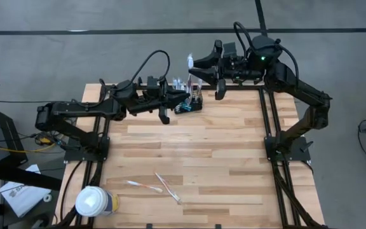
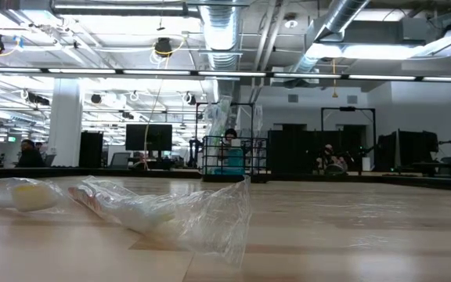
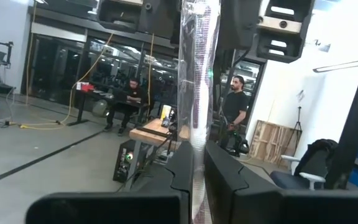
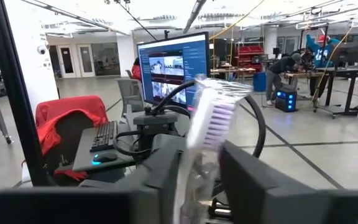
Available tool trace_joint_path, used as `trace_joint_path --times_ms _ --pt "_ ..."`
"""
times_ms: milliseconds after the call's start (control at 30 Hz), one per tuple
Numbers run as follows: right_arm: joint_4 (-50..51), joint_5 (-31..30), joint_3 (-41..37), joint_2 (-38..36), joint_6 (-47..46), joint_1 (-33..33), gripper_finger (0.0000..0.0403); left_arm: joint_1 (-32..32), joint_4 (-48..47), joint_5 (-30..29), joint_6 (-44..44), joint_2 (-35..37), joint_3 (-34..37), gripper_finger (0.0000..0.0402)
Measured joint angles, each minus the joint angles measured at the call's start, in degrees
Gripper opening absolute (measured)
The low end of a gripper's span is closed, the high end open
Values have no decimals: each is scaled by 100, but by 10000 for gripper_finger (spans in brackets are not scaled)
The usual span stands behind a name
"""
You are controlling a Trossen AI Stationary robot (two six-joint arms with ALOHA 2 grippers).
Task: Pick & Place toothbrushing station
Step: Put the purple toothbrush into the black wire organizer
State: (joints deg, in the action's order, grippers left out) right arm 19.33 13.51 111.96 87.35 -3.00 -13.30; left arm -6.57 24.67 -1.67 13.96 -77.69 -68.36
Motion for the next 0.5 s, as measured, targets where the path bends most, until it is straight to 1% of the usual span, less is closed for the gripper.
trace_joint_path --times_ms 133,167,267,333,400,500 --pt "17 71 0 0 103 4 23 0 -4 -31 -4 0 0 9" --pt "17 73 0 -2 131 6 14 -4 -4 -28 -12 0 0 9" --pt "20 89 0 -4 152 7 15 -2 -2 -35 -15 0 0 16" --pt "20 89 0 -4 180 7 8 -6 -3 -41 -99 0 0 30" --pt "29 70 -4 -38 291 11 5 -17 -2 -68 -275 0 0 51" --pt "40 -153 51 -106 553 9 4 -86 -28 -15 -453 17 -2 89"
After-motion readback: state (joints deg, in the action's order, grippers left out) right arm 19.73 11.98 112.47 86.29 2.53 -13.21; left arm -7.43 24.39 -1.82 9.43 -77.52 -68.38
